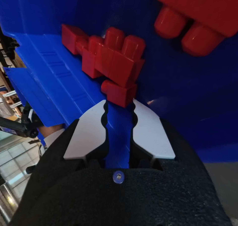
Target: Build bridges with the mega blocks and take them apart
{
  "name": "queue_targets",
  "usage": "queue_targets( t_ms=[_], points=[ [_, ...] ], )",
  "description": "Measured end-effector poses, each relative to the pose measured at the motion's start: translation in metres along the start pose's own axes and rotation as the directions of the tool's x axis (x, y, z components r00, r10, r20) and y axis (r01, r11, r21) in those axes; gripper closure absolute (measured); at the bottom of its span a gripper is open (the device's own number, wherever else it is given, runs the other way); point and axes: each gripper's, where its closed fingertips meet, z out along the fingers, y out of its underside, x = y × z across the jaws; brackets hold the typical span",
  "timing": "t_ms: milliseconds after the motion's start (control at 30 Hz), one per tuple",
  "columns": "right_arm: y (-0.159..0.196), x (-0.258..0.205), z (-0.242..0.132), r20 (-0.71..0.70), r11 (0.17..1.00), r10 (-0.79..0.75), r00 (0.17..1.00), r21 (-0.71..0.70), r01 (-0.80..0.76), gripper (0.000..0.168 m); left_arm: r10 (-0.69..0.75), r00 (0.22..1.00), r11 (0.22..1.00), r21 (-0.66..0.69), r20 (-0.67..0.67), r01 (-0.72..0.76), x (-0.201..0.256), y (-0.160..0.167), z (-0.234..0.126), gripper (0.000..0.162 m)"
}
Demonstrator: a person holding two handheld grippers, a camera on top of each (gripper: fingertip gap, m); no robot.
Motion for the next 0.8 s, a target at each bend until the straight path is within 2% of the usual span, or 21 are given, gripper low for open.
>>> queue_targets(
  t_ms=[267, 433, 533, 700, 800],
  points=[
    [0.000, 0.005, -0.003, -0.012, 1.000, 0.013, 1.000, 0.006, -0.012, 0.118, 0.087, 0.995, 0.996, -0.028, 0.058, -0.086, 0.002, -0.001, 0.015, 0.131],
    [-0.001, 0.004, -0.004, -0.011, 1.000, 0.014, 1.000, 0.009, -0.014, 0.118, 0.131, 0.976, 0.991, -0.037, 0.173, -0.126, -0.011, 0.000, 0.017, 0.151],
    [-0.003, 0.003, -0.005, -0.011, 1.000, 0.011, 1.000, 0.009, -0.011, 0.118, 0.083, 0.970, 0.996, 0.006, 0.227, -0.087, -0.023, 0.000, 0.005, 0.161],
    [-0.007, -0.003, -0.002, 0.009, 1.000, 0.003, 1.000, 0.007, -0.003, 0.118, -0.029, 0.973, 0.992, 0.125, 0.230, 0.000, -0.030, -0.001, -0.022, 0.161],
    [-0.010, -0.009, 0.001, 0.032, 1.000, -0.007, 0.999, 0.002, 0.007, 0.118, -0.125, 0.976, 0.963, 0.257, 0.179, 0.076, -0.026, -0.013, -0.043, 0.161]
  ],
)
